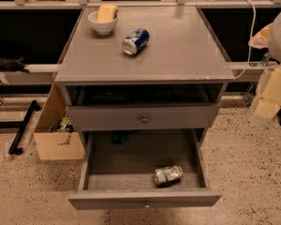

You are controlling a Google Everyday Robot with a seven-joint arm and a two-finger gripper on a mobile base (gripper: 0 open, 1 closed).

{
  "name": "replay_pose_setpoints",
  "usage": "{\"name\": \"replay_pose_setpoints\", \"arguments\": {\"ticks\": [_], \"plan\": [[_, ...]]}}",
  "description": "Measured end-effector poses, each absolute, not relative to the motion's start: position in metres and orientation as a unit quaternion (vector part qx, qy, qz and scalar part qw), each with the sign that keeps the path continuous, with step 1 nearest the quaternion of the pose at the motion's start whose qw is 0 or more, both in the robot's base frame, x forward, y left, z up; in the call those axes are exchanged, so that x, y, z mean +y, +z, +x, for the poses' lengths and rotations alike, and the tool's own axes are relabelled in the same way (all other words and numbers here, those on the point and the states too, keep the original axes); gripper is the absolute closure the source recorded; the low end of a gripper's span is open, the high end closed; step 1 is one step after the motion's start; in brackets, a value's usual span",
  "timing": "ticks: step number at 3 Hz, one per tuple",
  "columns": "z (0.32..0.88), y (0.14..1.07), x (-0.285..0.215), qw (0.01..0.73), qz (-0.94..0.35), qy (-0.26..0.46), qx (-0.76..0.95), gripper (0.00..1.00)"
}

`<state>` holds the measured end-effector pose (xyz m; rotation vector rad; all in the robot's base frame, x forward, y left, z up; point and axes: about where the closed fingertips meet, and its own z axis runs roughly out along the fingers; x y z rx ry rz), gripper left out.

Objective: Pick 7up can from middle drawer and place on counter

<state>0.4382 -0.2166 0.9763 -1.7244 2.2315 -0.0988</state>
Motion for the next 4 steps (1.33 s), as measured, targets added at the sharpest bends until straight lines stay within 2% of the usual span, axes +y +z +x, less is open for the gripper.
{"name": "replay_pose_setpoints", "arguments": {"ticks": [2,4], "plan": [[0.438,0.945,-0.205,0.142,-0.634,-0.019,0.76,0.0],[0.43,0.816,-0.197,0.099,-0.696,0.047,0.71,0.0]]}}
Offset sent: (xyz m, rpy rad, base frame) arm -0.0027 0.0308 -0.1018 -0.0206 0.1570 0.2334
